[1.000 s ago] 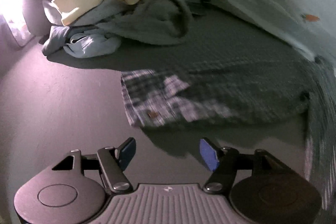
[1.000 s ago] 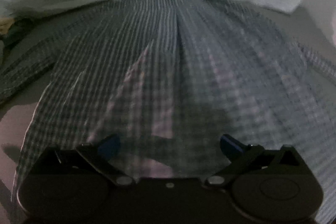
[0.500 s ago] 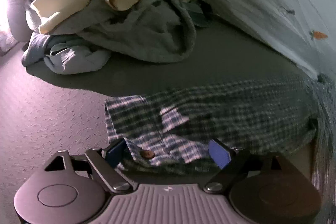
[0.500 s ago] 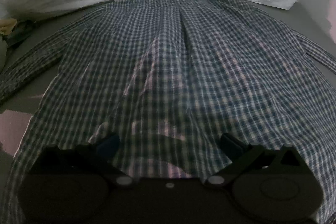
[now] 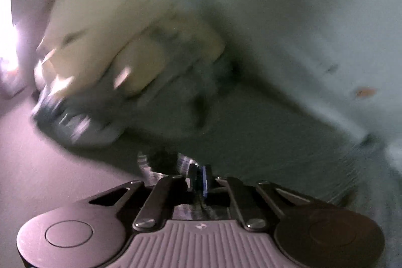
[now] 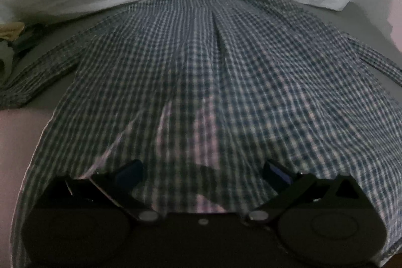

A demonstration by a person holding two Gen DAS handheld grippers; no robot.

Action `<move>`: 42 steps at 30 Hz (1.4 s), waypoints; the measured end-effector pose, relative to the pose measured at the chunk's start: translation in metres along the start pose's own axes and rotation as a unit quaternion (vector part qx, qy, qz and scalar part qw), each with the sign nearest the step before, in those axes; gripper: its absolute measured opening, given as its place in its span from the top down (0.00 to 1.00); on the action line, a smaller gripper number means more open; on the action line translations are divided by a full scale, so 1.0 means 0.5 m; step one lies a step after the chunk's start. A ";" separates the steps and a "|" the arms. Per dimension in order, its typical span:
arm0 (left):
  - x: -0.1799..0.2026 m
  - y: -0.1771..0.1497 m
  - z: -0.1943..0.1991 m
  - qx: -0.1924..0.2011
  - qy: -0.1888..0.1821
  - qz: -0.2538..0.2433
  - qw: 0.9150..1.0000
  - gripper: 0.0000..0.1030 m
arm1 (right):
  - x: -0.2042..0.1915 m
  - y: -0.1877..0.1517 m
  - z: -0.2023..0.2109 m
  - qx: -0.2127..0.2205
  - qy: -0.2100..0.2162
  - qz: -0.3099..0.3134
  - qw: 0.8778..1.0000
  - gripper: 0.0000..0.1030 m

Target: Fold clothes

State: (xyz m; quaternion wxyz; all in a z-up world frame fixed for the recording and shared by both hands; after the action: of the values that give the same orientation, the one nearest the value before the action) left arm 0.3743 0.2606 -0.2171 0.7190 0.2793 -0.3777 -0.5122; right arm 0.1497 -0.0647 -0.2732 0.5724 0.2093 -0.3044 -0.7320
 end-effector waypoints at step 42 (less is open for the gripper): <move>0.257 -0.468 0.130 -0.205 -0.022 -0.183 0.961 0.44 | 0.025 0.150 -0.096 0.086 -0.014 0.434 0.897 0.53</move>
State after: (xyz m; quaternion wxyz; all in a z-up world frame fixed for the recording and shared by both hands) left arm 0.2222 0.0634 -0.3323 0.6460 0.1789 -0.2230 -0.7078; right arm 0.2311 -0.0987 -0.2559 0.8090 0.0947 -0.4345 -0.3844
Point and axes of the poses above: each gripper's, at about its wrist camera, not at the fingertips, and z roughly against the way its jaws point, x to its right, y to its top, the point moved 7 cm from there along -z, roughly the way its jaws point, and after that the axes turned 2 degrees about x, right-handed, at the moved point
